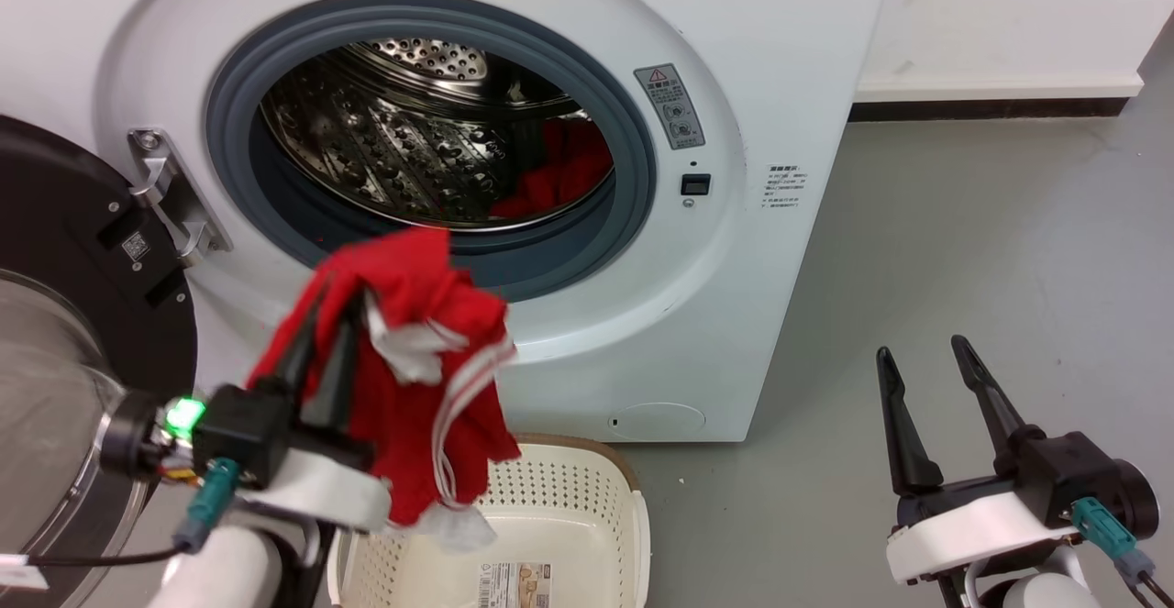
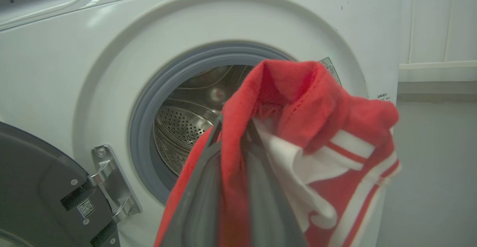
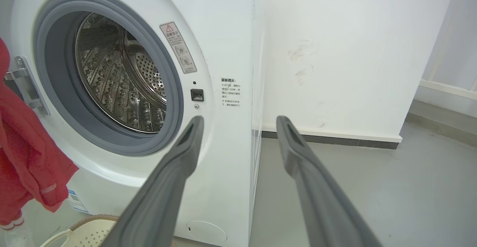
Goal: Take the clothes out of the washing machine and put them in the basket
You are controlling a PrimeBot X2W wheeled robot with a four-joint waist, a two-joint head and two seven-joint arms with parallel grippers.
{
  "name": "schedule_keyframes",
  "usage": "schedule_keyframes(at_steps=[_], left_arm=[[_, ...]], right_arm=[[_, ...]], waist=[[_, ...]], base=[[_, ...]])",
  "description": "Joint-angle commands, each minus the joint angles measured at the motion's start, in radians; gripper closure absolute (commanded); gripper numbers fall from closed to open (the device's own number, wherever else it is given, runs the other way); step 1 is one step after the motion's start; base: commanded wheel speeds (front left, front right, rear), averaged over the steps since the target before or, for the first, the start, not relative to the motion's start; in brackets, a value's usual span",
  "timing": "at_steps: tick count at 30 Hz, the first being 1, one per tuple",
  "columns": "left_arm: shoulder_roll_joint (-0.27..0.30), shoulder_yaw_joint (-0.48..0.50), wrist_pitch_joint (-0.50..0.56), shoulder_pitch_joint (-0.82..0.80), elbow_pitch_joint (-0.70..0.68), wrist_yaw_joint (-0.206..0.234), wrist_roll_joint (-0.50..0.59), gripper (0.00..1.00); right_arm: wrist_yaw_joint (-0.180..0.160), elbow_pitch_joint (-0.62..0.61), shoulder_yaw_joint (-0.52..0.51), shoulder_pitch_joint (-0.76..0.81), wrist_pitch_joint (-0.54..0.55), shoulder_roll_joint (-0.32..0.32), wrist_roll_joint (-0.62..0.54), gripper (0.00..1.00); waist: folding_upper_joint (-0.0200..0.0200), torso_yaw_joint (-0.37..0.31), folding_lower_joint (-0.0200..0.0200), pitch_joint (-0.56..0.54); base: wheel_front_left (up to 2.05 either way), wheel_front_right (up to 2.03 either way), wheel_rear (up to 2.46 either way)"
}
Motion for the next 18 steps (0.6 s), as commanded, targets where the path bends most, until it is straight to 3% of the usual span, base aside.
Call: schedule_keyframes(at_steps=[1, 9, 18], left_arm=[[0.001, -0.010, 0.008, 0.024, 0.002, -0.007, -0.005, 1.00], [-0.012, -0.083, 0.035, 0.086, 0.161, -0.056, -0.025, 1.00], [-0.088, -0.130, 0.012, -0.028, 0.501, -0.134, -0.035, 1.00]], right_arm=[[-0.001, -0.002, 0.001, 0.013, -0.002, 0.001, 0.005, 0.00], [-0.001, -0.007, 0.009, -0.010, -0.002, 0.001, -0.005, 0.00], [-0.001, -0.028, 0.020, -0.060, -0.002, 0.001, -0.031, 0.00]], waist=[[0.0000, 0.003, 0.0002, 0.003], [0.0000, -0.004, 0.0002, 0.056], [0.0000, -0.050, 0.0002, 0.196]], base=[[0.00, 0.00, 0.00], [0.00, 0.00, 0.00], [0.00, 0.00, 0.00]])
